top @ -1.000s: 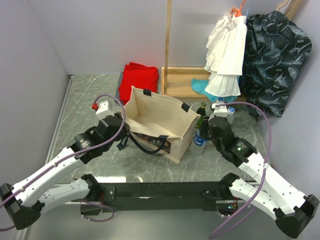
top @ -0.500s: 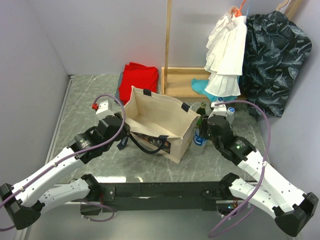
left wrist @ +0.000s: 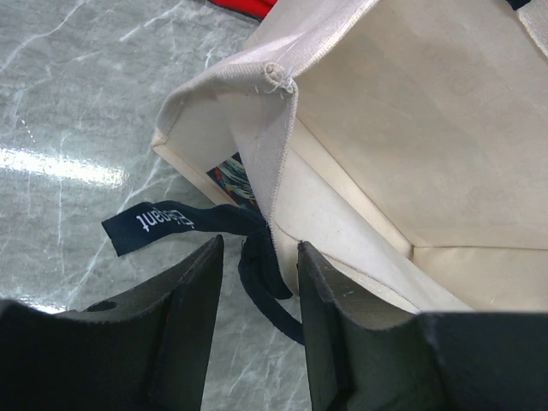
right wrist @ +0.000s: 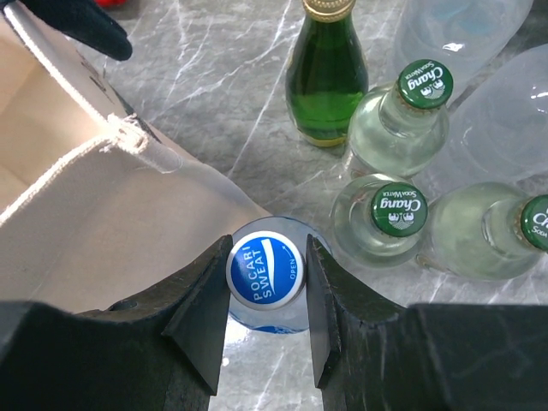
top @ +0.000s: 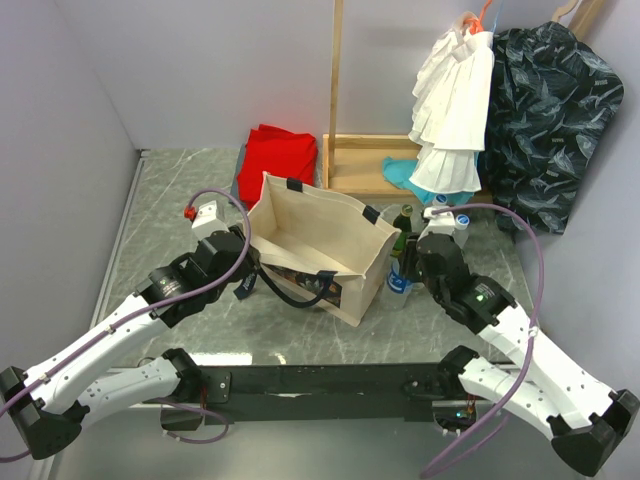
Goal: Take the beverage out of the canvas bag
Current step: Place the drink at the center of the board.
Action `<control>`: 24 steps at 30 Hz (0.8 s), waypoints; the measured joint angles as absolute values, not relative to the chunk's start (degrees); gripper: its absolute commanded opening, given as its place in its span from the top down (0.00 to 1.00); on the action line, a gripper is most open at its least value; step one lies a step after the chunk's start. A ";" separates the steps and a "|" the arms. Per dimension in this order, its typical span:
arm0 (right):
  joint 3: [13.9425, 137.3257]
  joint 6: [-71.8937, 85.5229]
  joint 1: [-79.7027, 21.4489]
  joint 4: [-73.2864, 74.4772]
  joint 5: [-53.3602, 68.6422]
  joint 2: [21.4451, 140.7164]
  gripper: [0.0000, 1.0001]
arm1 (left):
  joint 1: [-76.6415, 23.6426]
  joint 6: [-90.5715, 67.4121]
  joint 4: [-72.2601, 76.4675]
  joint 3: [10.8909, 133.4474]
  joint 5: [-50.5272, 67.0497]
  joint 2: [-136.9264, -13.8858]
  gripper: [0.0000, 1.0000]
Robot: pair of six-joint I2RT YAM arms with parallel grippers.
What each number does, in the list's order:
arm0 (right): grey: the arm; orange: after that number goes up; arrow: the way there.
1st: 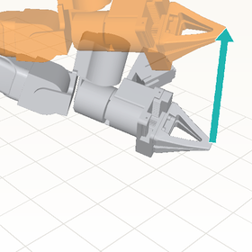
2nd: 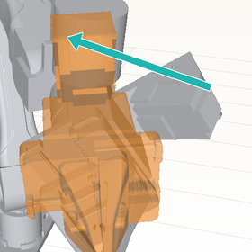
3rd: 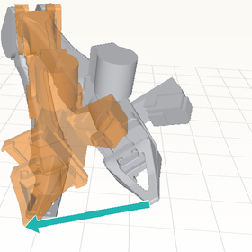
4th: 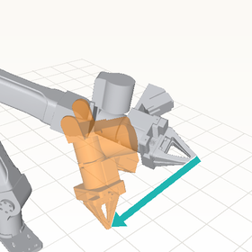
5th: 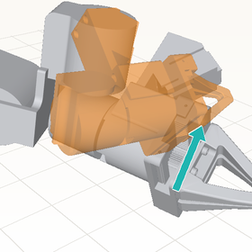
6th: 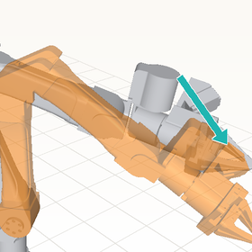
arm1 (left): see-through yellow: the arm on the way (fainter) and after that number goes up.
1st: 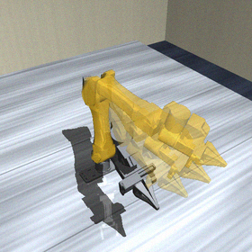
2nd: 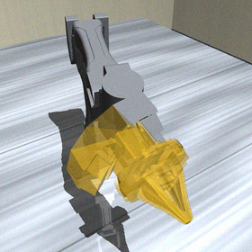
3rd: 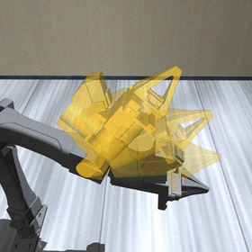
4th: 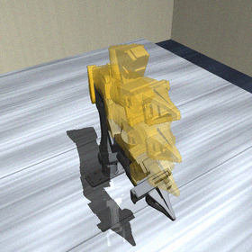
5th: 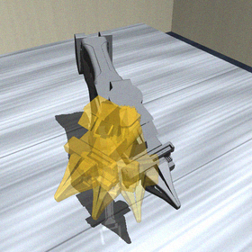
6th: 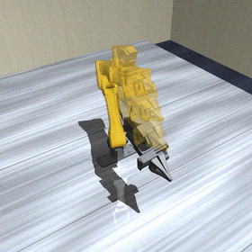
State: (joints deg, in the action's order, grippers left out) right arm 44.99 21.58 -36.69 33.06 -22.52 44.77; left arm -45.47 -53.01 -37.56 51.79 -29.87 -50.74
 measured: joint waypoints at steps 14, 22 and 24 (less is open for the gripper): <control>46.22 23.64 -37.63 35.59 -19.84 42.68 0.40 | -45.47 -53.01 -37.60 51.79 -29.89 -50.74 0.47; 46.96 23.99 -37.65 36.12 -19.86 41.78 0.36 | -45.47 -53.04 -37.65 51.79 -29.89 -50.70 0.43; 46.96 24.08 -37.65 36.18 -19.90 41.67 0.34 | -45.47 -53.04 -37.65 51.79 -29.89 -50.70 0.42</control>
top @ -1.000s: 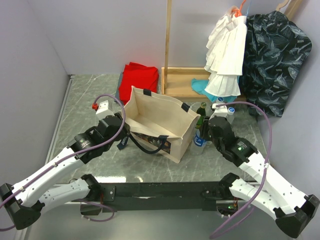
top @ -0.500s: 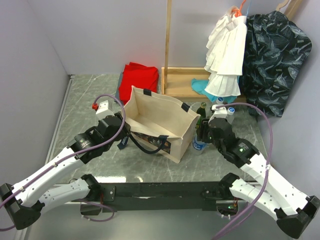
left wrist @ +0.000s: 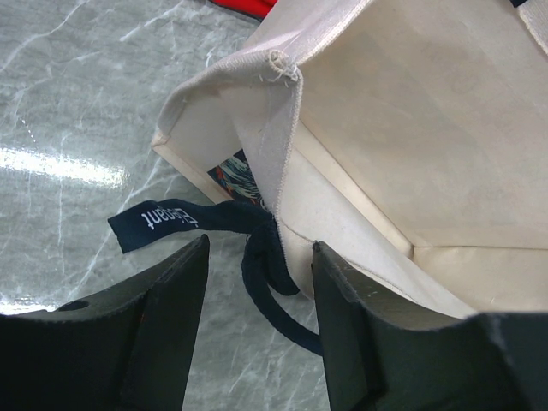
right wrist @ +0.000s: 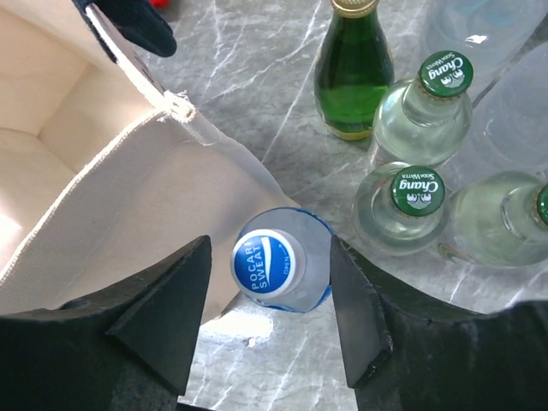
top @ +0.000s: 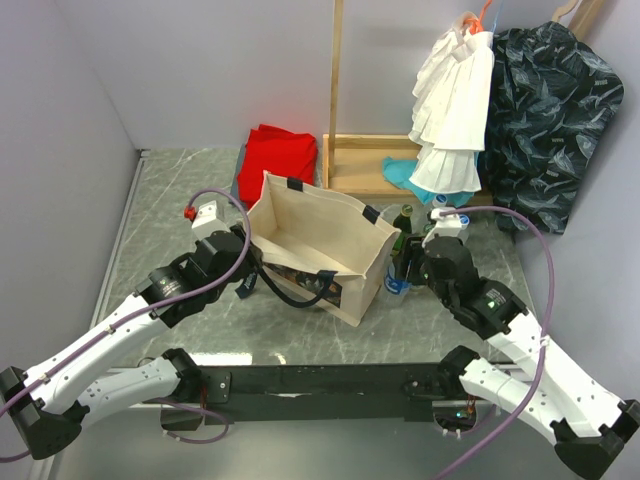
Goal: Take the beverage out of the canvas bag
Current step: Place the drink at the center of the board.
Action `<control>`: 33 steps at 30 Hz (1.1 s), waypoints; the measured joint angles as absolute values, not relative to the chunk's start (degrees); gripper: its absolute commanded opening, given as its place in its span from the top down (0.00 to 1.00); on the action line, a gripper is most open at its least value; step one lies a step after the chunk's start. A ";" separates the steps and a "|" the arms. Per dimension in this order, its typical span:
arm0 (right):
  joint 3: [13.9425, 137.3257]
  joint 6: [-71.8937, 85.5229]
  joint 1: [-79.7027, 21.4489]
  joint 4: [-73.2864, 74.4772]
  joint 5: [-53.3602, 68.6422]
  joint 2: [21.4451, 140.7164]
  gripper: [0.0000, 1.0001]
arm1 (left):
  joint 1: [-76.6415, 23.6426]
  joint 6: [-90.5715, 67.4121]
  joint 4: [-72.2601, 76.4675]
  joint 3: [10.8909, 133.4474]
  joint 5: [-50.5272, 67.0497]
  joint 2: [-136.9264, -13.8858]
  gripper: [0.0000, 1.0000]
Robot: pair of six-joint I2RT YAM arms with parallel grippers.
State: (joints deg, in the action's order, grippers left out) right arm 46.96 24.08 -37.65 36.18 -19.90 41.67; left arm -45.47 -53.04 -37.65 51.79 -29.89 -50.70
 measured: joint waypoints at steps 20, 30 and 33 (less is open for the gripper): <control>53.56 22.63 -37.74 37.60 -27.24 39.40 0.00 | -45.47 -52.14 -37.63 51.79 -29.87 -49.06 0.26; 56.36 20.99 -37.74 37.34 -30.92 39.33 0.00 | -45.47 -52.23 -38.83 51.79 -30.41 -47.33 0.02; 56.38 20.45 -37.74 36.93 -31.27 39.59 0.00 | -45.47 -52.36 -39.20 51.79 -31.18 -47.07 0.01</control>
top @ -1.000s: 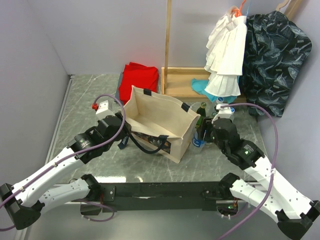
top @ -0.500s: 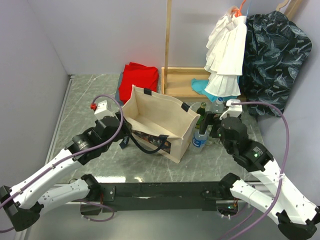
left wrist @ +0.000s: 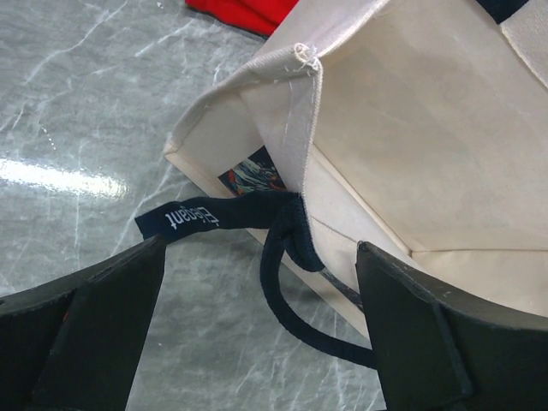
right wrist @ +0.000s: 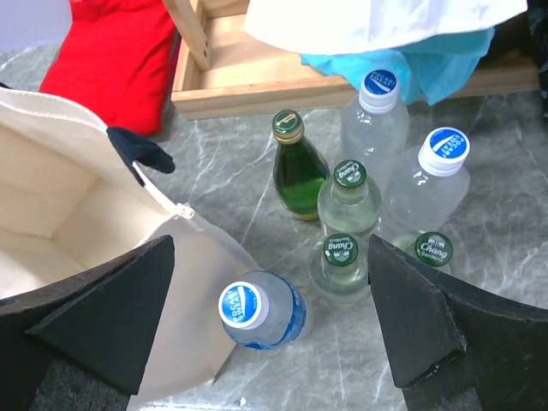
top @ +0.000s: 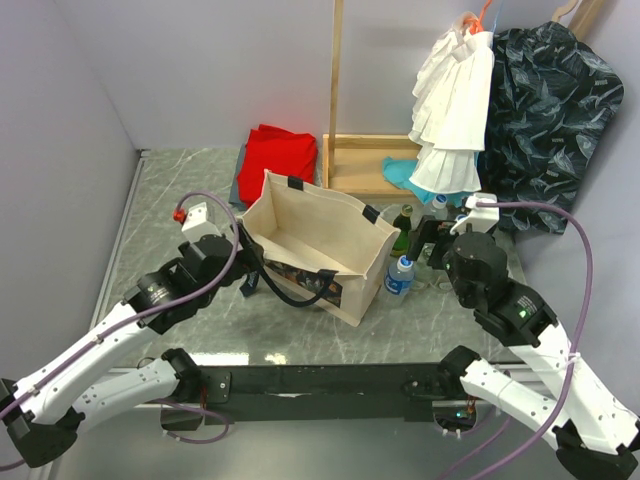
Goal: Take the beverage out of the canvas bag
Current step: Place the drink at the center of the board, then reset both arms
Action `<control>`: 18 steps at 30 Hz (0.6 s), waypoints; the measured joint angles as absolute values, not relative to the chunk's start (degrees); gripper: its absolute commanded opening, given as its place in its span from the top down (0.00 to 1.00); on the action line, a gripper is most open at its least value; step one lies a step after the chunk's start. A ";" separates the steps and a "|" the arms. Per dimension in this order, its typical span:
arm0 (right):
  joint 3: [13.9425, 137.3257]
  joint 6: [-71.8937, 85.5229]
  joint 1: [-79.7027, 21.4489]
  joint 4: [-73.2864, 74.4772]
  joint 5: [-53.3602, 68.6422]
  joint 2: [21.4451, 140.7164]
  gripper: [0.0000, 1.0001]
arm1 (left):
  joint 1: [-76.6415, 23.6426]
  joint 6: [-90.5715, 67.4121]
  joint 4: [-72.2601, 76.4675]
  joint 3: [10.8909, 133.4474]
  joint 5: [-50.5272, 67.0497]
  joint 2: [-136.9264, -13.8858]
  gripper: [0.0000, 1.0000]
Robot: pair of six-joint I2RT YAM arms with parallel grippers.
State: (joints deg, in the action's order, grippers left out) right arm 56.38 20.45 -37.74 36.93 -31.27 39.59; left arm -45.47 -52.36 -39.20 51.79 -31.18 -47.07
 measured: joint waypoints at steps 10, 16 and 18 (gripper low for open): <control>59.20 18.96 -37.74 35.92 -31.62 42.68 0.00 | -45.47 -52.38 -41.19 53.21 -33.76 -45.78 0.04; 59.31 17.82 -37.74 35.05 -31.68 43.77 0.00 | -45.47 -52.38 -41.87 54.94 -35.73 -45.58 0.04; 59.64 17.41 -37.74 35.05 -31.73 43.88 0.00 | -45.47 -52.36 -41.93 55.33 -36.23 -45.58 0.04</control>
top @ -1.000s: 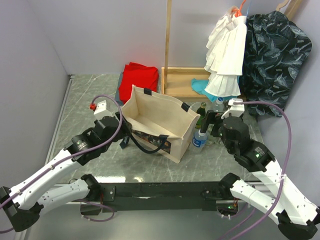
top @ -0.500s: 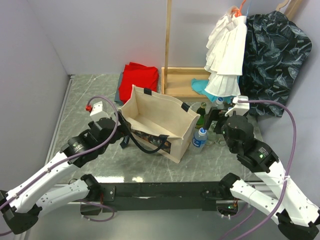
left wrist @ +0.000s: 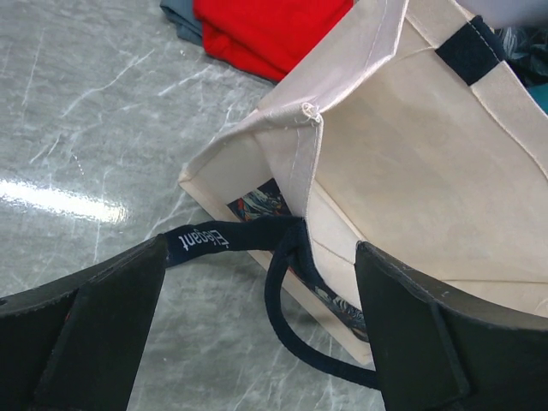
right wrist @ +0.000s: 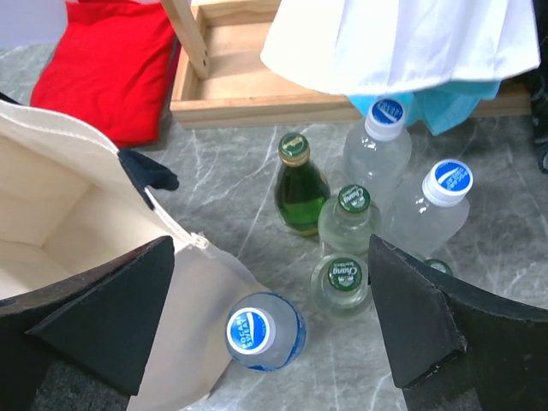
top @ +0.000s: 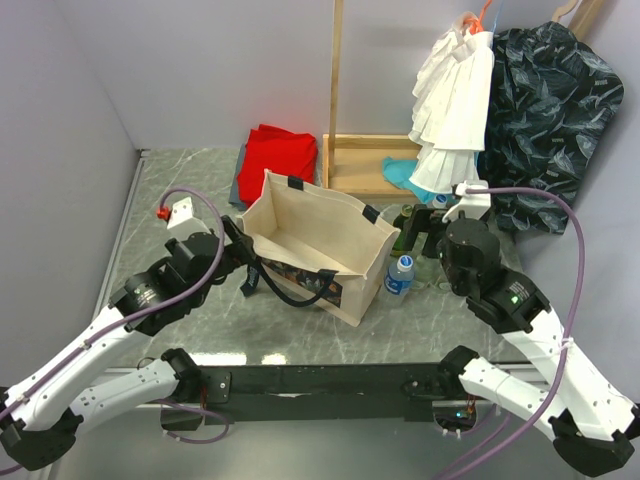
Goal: Take the beverage out of the canvas bag
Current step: Reset both arms
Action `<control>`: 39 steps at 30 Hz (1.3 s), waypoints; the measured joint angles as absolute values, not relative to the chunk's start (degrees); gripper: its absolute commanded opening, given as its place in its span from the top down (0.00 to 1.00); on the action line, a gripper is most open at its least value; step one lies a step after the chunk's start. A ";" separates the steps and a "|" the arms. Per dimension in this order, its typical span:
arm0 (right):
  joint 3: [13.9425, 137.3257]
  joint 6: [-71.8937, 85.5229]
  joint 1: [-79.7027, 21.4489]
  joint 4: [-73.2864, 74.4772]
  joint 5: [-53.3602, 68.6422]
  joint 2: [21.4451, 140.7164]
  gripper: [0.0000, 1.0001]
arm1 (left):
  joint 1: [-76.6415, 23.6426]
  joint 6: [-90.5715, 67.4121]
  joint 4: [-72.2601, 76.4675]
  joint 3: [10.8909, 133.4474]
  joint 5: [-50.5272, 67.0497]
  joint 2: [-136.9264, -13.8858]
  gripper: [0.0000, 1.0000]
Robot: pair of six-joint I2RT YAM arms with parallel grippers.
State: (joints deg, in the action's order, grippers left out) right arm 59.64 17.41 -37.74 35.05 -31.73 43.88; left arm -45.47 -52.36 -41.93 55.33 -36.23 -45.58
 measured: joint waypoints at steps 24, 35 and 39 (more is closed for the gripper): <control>65.76 12.36 -37.74 30.41 -33.21 48.40 0.00 | -45.47 -48.88 -40.75 59.09 -37.45 -47.20 0.04; 69.93 10.35 -37.74 29.58 -31.68 51.33 0.00 | -45.47 -47.07 -39.83 60.34 -37.63 -46.50 0.04; 71.55 9.67 -37.74 29.54 -30.92 52.84 0.00 | -45.47 -45.32 -39.62 61.82 -37.67 -46.92 0.04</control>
